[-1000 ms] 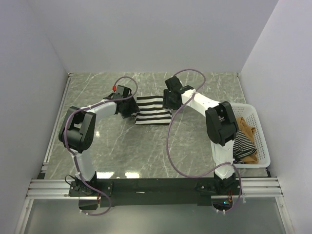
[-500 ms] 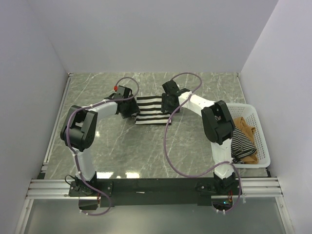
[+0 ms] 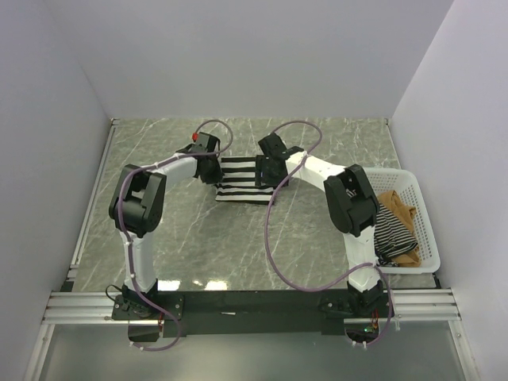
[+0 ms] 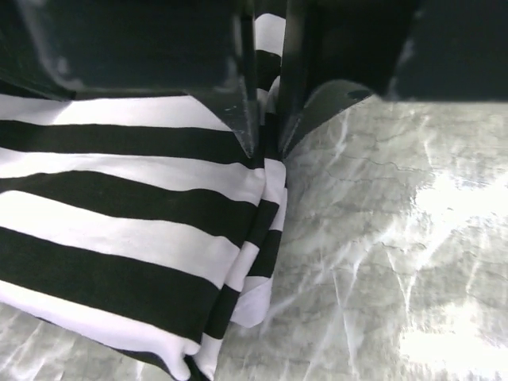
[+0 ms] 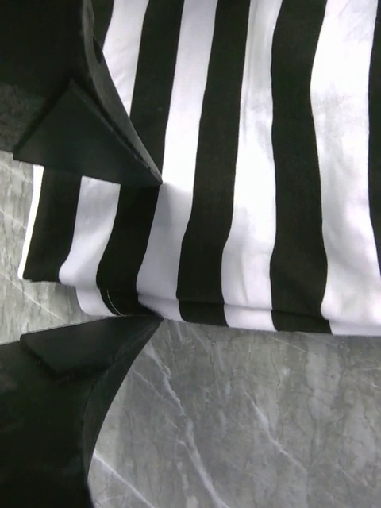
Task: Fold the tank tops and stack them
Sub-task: Neatly place the folded tank top to the corner
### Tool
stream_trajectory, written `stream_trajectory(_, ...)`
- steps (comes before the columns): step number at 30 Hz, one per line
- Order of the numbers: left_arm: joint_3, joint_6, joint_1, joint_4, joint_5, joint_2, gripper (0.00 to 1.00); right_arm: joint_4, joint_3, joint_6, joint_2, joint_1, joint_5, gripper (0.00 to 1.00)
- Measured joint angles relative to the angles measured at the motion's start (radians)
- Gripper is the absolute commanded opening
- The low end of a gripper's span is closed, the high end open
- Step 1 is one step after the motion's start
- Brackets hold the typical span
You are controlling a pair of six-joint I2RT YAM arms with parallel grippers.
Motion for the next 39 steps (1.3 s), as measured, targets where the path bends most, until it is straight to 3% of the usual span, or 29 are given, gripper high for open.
stream_trajectory(4,0.040,0.021,-0.007,-0.052,-0.061,0.014,0.01,0.000,0.000,0.000,-0.016,0.000,-0.005,0.74)
stream_trajectory(12,0.209,0.100,0.011,-0.218,-0.323,0.100,0.00,0.040,-0.107,0.026,-0.269,0.000,-0.016,0.74)
stream_trajectory(19,0.322,0.218,0.177,-0.246,-0.480,0.181,0.00,0.152,-0.388,0.068,-0.589,0.034,-0.025,0.74)
stream_trajectory(27,0.558,0.463,0.338,-0.156,-0.640,0.363,0.00,0.181,-0.652,0.089,-0.784,0.075,-0.050,0.75)
stream_trajectory(32,0.725,0.584,0.377,-0.111,-0.681,0.497,0.00,0.188,-0.690,0.087,-0.865,0.075,-0.050,0.75)
stream_trajectory(39,0.807,0.735,0.427,0.009,-0.749,0.577,0.05,0.203,-0.690,0.080,-0.892,0.075,-0.054,0.75)
